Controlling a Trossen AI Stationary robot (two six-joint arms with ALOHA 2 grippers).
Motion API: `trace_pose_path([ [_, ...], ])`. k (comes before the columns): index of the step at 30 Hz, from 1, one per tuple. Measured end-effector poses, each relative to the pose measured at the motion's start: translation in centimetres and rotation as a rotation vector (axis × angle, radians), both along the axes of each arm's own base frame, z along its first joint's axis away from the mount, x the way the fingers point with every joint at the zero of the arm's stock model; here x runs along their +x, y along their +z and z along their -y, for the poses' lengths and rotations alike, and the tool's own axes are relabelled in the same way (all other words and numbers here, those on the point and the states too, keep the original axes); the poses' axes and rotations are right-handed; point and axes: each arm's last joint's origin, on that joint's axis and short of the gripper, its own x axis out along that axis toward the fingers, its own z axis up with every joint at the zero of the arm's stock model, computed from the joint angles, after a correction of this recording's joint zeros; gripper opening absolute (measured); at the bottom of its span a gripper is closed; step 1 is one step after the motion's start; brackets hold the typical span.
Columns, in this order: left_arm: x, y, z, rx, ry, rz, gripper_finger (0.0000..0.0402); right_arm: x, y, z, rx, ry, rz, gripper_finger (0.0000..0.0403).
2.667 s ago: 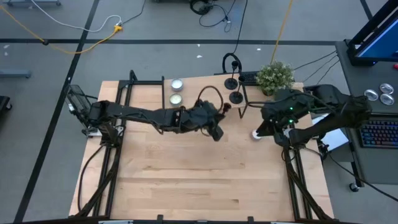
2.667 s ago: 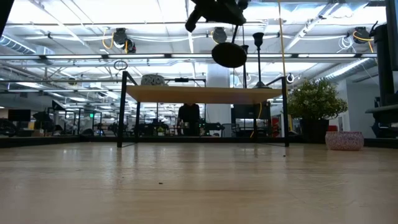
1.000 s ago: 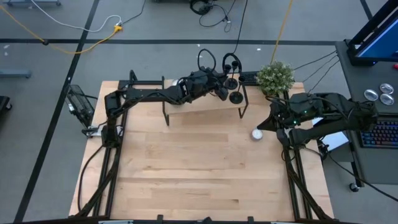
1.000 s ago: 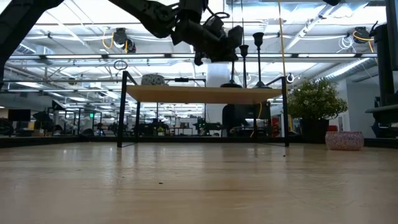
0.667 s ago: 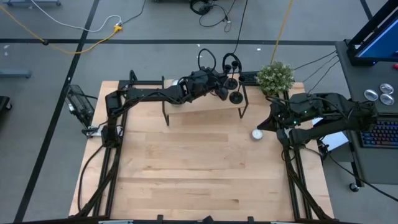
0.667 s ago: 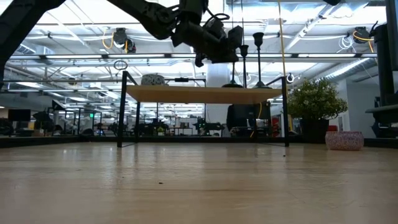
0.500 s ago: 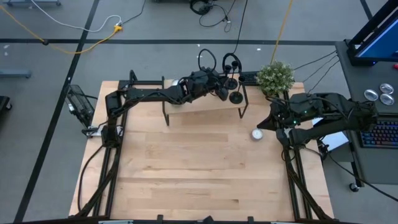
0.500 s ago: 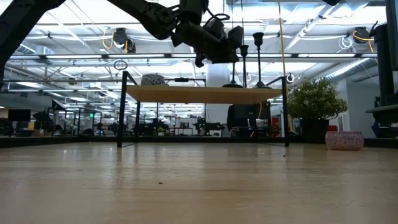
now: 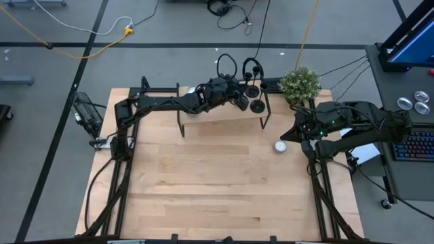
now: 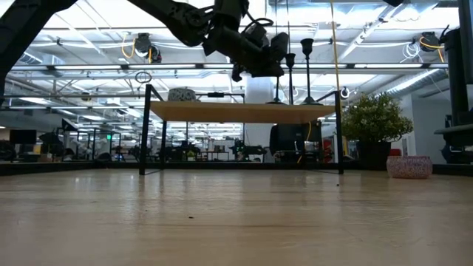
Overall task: Pick & Place candle stick holders
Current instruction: Put the black candle holder on the shelf
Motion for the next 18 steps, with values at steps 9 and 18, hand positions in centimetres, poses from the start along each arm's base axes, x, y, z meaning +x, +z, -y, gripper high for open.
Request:
trace_pose_path([
  [9, -0.01, -0.43, 0.24, -0.029, -0.042, -0.044, 0.0056, 0.00, 0.00, 0.00, 0.000, 0.001, 0.000, 0.0000],
  [18, -0.17, -1.00, 0.24, -0.049, -0.038, -0.101, 0.0120, 0.01, 0.00, 0.00, 0.001, 0.001, 0.000, 0.0000],
])
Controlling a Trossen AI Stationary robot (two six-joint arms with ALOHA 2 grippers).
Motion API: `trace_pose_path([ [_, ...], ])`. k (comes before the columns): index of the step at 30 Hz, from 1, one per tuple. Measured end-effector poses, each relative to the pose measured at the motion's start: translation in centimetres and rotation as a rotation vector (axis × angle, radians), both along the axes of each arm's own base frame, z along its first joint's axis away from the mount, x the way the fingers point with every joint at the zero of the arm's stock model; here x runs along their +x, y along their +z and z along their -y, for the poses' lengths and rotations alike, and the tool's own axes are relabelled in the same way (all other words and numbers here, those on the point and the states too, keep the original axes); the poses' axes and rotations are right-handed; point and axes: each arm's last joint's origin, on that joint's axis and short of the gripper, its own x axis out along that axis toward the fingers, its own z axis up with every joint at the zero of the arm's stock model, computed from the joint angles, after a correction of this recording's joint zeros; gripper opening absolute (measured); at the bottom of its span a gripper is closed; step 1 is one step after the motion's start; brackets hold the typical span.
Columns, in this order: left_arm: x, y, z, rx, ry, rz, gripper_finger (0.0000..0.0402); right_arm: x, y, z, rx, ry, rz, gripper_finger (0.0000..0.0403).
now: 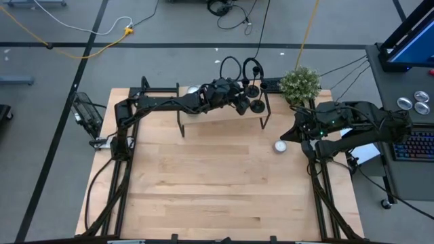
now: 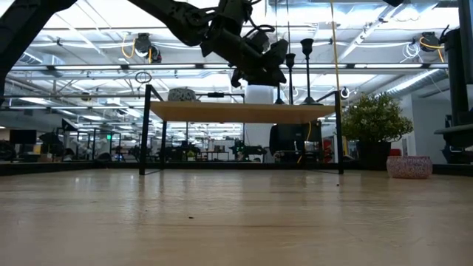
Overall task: Pick & Place candle stick holders
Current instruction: Put the black candle holder on the shelf, then put the pink and blue scented candle on the shelf
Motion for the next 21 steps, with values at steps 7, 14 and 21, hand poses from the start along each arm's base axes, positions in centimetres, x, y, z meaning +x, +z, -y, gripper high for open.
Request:
trace_pose_path([
  [7, -0.5, 0.8, 0.2, -0.002, -0.002, -0.008, 0.0196, 0.0, 0.0, 0.0, 0.000, 0.000, -0.006, 0.0000],
  [14, -2.0, 2.2, 1.0, -0.030, -0.007, -0.102, 0.0270, -0.2, -0.2, 0.0, -0.005, -0.004, -0.028, 0.0000],
  [21, -4.1, 4.6, 3.1, -0.105, -0.017, -0.142, 0.0311, 0.3, -1.6, 0.1, -0.029, -0.034, -0.079, 0.0002],
])
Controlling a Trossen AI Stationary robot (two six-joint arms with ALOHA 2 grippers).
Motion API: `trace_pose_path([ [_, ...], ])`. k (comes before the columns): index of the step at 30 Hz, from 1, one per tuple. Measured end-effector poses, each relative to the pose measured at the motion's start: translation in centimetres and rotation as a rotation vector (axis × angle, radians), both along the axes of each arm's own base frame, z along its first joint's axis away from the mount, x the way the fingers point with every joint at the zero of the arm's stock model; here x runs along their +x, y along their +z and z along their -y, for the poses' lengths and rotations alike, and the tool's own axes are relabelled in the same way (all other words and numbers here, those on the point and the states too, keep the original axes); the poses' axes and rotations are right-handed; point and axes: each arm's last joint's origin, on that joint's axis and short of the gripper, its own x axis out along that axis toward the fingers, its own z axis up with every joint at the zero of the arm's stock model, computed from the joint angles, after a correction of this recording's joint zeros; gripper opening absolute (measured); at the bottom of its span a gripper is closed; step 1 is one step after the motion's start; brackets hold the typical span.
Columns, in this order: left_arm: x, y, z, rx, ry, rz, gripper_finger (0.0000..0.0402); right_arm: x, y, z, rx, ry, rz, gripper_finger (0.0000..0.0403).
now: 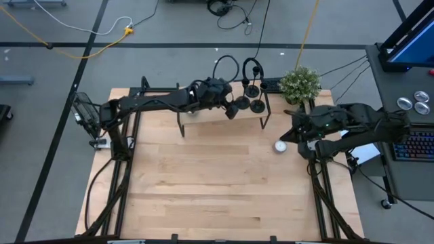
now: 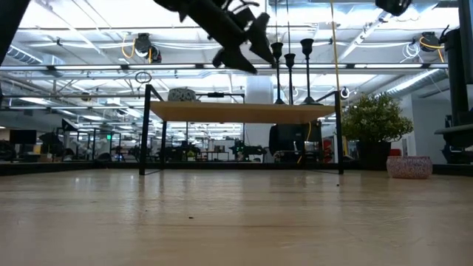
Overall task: Pick & Place candle stick holders
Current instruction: Put the pink and blue scented candle on the shelf
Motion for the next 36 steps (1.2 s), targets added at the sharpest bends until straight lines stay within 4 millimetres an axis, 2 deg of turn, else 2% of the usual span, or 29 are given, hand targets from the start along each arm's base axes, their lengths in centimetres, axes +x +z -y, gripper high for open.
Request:
trace_pose_path([
  [10, -4.3, 5.0, 3.9, -0.082, -0.025, 0.012, 0.0313, 0.0, -3.9, 0.9, -0.005, -0.194, -0.275, 0.0054],
  [16, -6.8, 7.1, 5.4, -0.079, -0.025, 0.013, 0.0319, 1.0, -5.7, 1.7, 0.028, -0.295, -0.410, 0.0097],
  [22, -8.6, 7.9, 7.1, -0.071, -0.040, -0.046, 0.0317, 2.1, -8.9, 2.4, 0.048, -0.365, -0.555, 0.0121],
  [28, -10.8, 8.8, 8.5, -0.045, -0.089, -0.025, 0.0321, 1.6, -11.3, 2.7, 0.044, -0.381, -0.666, 0.0122],
  [32, -12.8, 7.6, 9.2, -0.032, -0.111, -0.005, 0.0321, 0.7, -12.3, 2.8, 0.046, -0.401, -0.712, 0.0124],
  [36, -15.9, 6.2, 9.8, -0.017, -0.125, 0.081, 0.0322, 0.0, -13.4, 3.1, 0.078, -0.471, -0.734, 0.0129],
])
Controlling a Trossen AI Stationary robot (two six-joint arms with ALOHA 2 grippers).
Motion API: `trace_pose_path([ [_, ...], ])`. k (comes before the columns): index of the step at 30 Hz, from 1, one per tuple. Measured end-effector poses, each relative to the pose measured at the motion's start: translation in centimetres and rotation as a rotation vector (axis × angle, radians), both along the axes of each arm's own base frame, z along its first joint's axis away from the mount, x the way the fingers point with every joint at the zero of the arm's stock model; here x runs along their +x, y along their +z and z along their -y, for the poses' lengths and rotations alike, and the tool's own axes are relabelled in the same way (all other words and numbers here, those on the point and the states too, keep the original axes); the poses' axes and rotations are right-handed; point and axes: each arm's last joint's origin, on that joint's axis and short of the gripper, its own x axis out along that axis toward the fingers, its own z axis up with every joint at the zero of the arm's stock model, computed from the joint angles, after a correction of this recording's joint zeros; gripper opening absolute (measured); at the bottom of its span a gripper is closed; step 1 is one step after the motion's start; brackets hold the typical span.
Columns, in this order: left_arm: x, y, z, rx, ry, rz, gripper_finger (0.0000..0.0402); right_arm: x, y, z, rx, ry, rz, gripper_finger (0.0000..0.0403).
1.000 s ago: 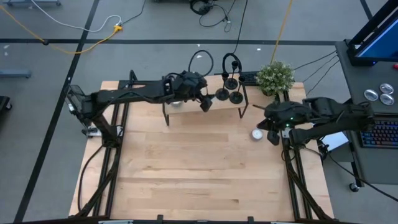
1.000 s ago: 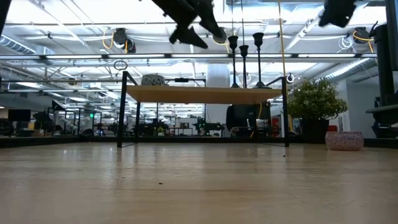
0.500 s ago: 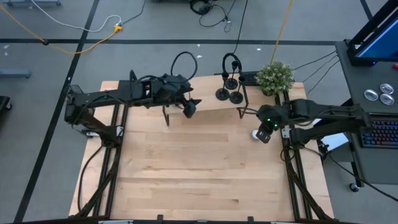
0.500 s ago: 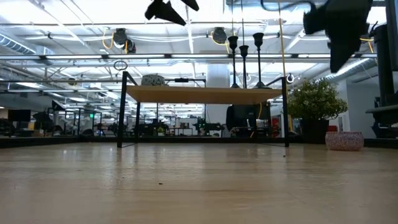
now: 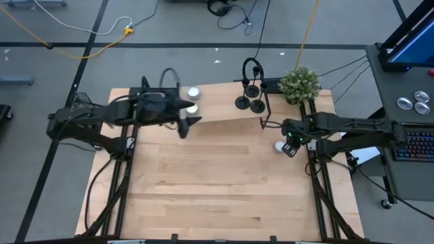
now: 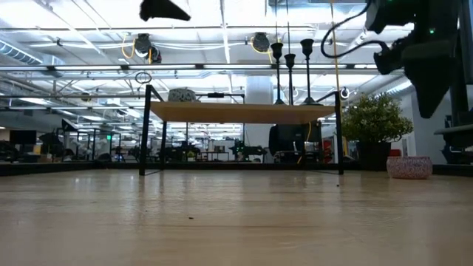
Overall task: Pick & Place candle stick holders
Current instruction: Put the pink and blue scented candle on the shelf
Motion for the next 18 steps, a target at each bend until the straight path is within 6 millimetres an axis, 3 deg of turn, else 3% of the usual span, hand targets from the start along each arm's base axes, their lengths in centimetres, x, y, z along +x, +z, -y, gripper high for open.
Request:
trace_pose_path([
  [10, -7.1, -2.3, 1.4, 0.006, -0.046, 0.145, 0.0322, 0.3, -2.1, 1.0, 0.025, -0.120, 0.071, 0.0130],
  [18, -9.3, -2.5, 1.6, 0.011, -0.048, 0.203, 0.0322, 0.3, -4.1, 1.9, 0.013, -0.139, 0.086, 0.0130],
])
